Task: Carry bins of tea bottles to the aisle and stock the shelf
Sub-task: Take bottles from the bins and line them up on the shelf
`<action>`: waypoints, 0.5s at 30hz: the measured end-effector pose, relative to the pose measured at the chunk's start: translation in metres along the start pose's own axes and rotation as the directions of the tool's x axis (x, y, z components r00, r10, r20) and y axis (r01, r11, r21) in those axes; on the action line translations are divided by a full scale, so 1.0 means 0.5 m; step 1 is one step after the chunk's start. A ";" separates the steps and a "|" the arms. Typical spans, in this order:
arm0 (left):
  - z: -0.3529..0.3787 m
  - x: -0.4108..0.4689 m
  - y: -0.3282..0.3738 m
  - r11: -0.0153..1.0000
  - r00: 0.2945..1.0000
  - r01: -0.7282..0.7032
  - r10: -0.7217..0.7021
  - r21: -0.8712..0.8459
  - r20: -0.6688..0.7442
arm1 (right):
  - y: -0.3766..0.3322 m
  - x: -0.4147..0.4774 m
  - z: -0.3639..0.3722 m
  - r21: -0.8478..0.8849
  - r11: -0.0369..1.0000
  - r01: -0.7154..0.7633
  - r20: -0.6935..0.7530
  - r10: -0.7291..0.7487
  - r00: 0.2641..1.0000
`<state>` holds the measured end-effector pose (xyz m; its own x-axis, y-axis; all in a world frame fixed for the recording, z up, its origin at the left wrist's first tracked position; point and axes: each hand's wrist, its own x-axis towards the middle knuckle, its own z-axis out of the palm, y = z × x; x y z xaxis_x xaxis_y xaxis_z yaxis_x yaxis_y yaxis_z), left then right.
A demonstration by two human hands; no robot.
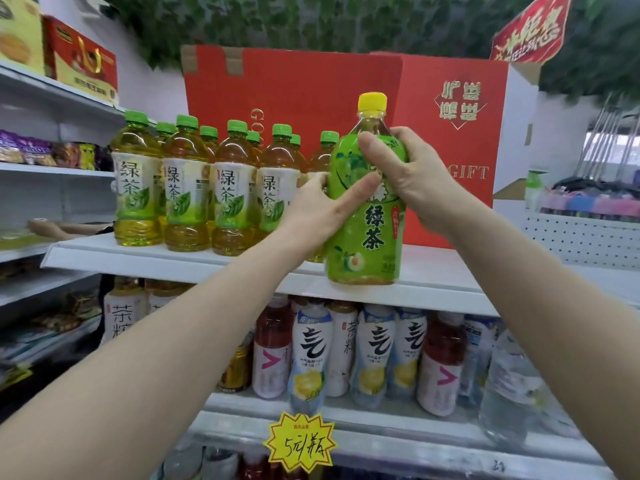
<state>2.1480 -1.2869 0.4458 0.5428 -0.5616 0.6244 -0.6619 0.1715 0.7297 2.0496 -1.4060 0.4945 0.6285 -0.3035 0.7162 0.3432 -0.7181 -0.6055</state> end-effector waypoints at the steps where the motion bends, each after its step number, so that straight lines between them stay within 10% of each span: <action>1: 0.000 0.008 0.008 0.999 1.000 -0.030 0.029 0.042 0.008 | -0.004 0.005 -0.008 -0.013 1.000 0.021 -0.013 -0.022 1.000; 7: -0.068 0.063 -0.003 0.845 0.913 -0.222 0.356 0.486 -0.201 | 0.034 0.031 -0.034 -0.185 0.983 -0.011 -0.160 -0.019 0.987; 15: -0.049 0.065 -0.095 0.542 0.915 -0.283 0.400 0.792 0.053 | 0.114 0.035 -0.016 -0.259 0.960 -0.107 -0.247 0.041 0.968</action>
<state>2.2098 -1.2932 0.4381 0.2047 -0.4887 0.8481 -0.9212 -0.3891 -0.0018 2.0746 -1.4575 0.4752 0.4503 -0.4779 0.7542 0.0814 -0.8192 -0.5677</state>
